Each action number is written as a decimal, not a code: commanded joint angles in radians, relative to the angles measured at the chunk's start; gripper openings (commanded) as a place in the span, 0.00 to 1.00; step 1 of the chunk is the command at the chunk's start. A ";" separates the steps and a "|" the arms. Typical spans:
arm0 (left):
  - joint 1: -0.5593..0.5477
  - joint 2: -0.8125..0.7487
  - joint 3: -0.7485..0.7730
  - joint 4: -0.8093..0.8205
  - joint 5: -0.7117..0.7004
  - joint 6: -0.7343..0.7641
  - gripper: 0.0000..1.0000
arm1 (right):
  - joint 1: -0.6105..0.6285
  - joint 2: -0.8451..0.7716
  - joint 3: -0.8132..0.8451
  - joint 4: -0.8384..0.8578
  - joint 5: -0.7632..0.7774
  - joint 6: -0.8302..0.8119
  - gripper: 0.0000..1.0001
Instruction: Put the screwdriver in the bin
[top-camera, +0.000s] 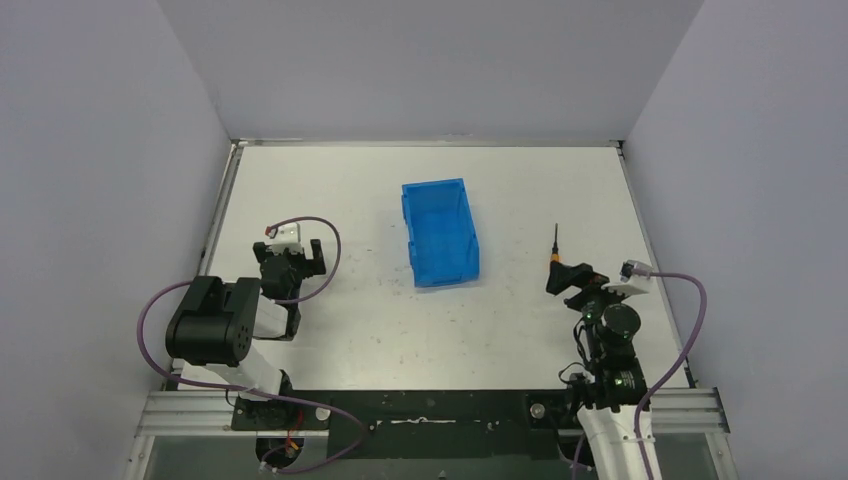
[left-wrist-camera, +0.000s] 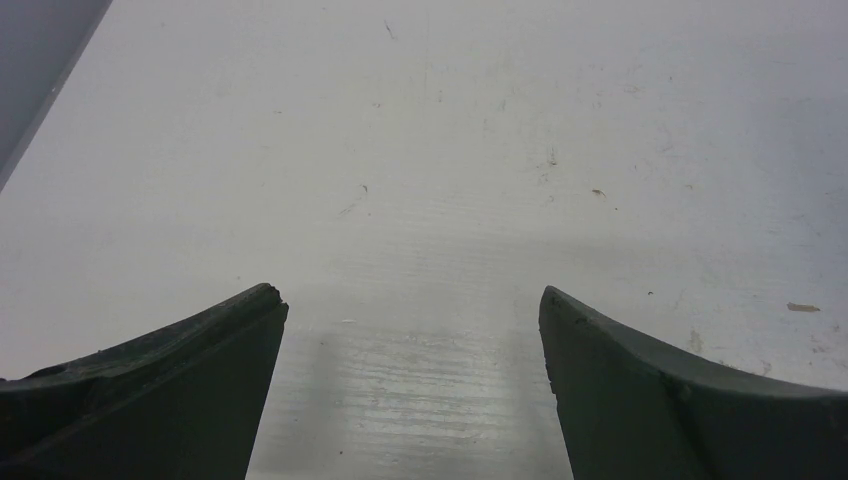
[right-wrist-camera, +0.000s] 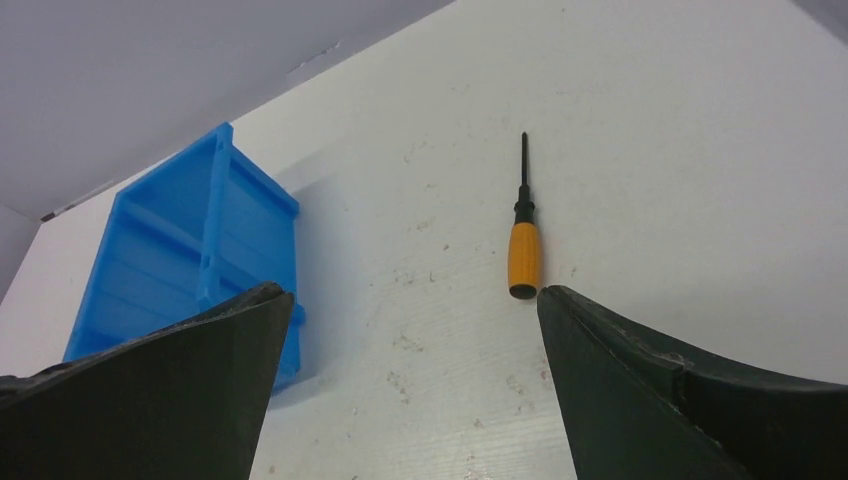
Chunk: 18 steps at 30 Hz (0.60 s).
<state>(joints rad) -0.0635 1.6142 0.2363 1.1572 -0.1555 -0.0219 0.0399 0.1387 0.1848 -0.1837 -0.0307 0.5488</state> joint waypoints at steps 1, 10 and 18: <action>0.002 -0.003 0.017 0.055 0.005 -0.005 0.97 | -0.003 0.168 0.199 0.057 0.086 -0.073 1.00; 0.002 -0.002 0.017 0.055 0.005 -0.006 0.97 | -0.005 0.982 0.824 -0.360 0.169 -0.210 1.00; 0.002 -0.003 0.017 0.055 0.005 -0.005 0.97 | -0.011 1.467 1.007 -0.486 0.065 -0.265 0.99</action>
<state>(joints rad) -0.0635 1.6146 0.2363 1.1572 -0.1555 -0.0219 0.0380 1.4754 1.1660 -0.5320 0.0891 0.3332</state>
